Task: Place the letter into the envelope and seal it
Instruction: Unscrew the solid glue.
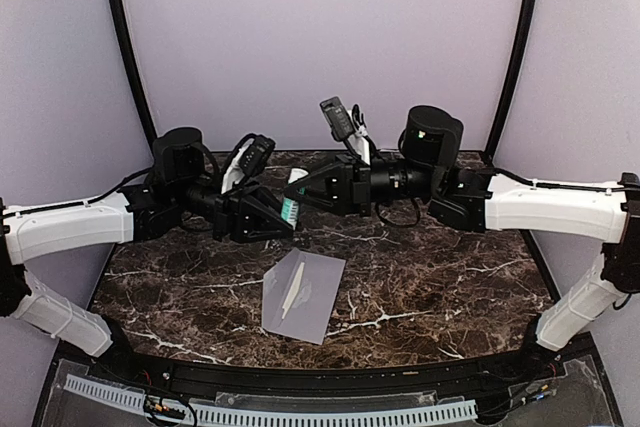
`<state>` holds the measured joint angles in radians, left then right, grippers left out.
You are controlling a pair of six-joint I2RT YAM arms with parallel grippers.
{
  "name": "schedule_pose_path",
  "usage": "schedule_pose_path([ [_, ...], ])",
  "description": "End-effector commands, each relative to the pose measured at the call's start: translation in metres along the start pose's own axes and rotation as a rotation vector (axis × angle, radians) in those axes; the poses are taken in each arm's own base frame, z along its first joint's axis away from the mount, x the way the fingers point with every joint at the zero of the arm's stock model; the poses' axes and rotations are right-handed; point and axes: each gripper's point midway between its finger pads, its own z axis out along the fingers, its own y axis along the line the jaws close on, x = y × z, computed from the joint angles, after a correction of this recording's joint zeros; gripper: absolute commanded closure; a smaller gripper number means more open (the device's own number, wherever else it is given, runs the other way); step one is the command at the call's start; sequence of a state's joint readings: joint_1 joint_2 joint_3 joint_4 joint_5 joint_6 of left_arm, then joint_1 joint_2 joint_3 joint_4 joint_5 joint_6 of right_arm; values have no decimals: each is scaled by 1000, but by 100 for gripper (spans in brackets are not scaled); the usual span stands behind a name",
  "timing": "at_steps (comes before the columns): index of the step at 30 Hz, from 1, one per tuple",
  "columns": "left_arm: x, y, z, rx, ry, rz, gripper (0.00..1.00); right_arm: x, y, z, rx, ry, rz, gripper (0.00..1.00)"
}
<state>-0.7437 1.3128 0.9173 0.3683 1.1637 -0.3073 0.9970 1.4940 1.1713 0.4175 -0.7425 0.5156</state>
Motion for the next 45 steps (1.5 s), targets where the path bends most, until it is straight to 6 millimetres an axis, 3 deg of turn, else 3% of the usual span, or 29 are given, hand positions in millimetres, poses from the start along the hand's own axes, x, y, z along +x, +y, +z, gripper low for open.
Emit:
schedule_pose_path([
  [1, -12, -4, 0, 13, -14, 32, 100, -14, 17, 7, -60, -25, -33, 78],
  [3, -13, -3, 0, 1, -18, 35, 100, -13, 14, 7, -37, -30, -26, 87],
  [9, -16, 16, -6, -160, -38, 70, 100, -21, -7, 2, 109, -80, -16, 96],
  [14, -19, 53, -24, -439, -59, 89, 100, -25, -26, 2, 262, -89, -17, 97],
  [19, -17, 94, -55, -748, -61, 62, 100, -25, -51, 2, 456, -100, 23, 97],
  [28, -7, 115, -65, -852, -28, 28, 100, 2, -103, 8, 826, -24, 108, 96],
  [35, 0, 117, -55, -796, -18, 0, 100, 9, -108, 10, 913, -10, 123, 95],
  [40, -5, 102, -44, -691, -32, 31, 100, -1, -87, 13, 783, -42, 80, 79],
  [45, -10, 85, -36, -583, -41, 49, 100, -20, -60, 9, 578, -92, 47, 50],
])
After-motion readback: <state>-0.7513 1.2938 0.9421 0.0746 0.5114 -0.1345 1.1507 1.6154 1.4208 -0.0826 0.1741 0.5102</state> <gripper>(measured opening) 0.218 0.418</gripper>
